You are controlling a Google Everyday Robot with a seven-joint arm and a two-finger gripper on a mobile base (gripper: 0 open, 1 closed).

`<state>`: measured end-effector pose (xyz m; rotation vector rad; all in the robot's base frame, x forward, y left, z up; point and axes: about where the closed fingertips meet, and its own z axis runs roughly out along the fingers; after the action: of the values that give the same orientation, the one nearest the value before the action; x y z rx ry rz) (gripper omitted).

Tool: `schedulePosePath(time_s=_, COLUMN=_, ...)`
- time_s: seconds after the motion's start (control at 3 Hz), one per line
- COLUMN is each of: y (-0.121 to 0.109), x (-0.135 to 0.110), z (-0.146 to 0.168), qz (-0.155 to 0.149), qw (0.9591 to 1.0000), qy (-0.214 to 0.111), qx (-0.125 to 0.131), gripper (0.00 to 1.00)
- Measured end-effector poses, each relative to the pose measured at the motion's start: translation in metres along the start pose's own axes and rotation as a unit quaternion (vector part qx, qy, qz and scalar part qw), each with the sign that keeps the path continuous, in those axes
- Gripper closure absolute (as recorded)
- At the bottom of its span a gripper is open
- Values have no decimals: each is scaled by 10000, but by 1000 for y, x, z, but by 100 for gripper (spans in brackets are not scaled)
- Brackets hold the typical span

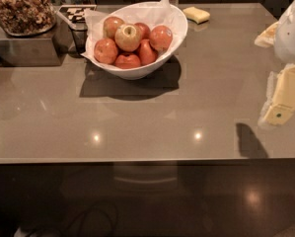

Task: Pick apple from white bowl

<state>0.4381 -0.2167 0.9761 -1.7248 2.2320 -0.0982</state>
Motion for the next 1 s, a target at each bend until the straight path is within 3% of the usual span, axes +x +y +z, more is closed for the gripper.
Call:
schedulePosePath(time_s=0.67, y=-4, x=-4, z=-2, qz=-39, qw=9999, qy=-120, qx=38, gripper=0)
schedulePosePath(time_s=1.0, y=-26, x=-38, z=5, qz=-485, qw=9962, qy=-709, qx=-151, gripper=0)
